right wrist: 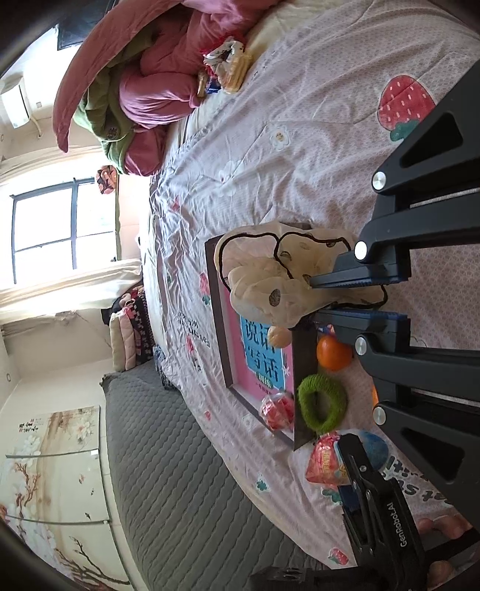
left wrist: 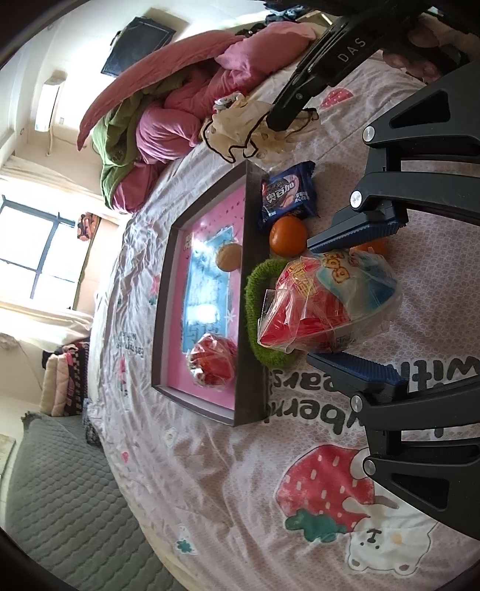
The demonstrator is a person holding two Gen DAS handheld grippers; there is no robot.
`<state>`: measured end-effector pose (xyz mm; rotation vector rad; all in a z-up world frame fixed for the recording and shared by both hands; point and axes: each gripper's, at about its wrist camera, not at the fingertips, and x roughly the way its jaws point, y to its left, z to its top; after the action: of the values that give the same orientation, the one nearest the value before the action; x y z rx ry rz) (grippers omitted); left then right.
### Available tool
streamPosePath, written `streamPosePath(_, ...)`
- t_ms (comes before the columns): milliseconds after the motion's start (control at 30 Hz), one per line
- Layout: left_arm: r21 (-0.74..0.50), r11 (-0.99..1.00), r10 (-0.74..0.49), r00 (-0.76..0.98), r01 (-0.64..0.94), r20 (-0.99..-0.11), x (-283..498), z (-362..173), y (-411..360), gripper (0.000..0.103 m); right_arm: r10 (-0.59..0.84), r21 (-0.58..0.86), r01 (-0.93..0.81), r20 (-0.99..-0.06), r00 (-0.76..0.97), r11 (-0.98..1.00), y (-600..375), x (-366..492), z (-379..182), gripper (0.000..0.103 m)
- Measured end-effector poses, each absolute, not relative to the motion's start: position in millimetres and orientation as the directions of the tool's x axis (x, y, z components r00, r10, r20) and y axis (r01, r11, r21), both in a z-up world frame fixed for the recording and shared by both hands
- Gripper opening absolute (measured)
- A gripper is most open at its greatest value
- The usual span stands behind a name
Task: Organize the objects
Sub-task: 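Grasp the cream lace pouch with the right tool while the left tool grasps the Kinder egg bag, then carry the lace pouch with the right tool while the left tool carries the Kinder bag into the tray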
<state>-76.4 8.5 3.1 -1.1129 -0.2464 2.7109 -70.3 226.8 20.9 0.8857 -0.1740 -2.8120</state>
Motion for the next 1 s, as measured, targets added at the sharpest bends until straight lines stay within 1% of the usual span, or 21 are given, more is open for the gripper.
streamPosePath(567,-0.221,-0.968,0.241,-0.683,-0.119,-0.689,-90.5,2.4,11.3,0.055,-0.236,0.156,0.178,-0.582,-0.779,-0.972,210.0,-83.5,18.5,0.011)
streamPosePath(1000,-0.229,-0.967,0.242,-0.683,-0.112,-0.689,-120.7,18.5,13.6,0.055,-0.236,0.158,0.176,-0.593,-0.770,-0.972,207.2,-113.7,30.9,0.011)
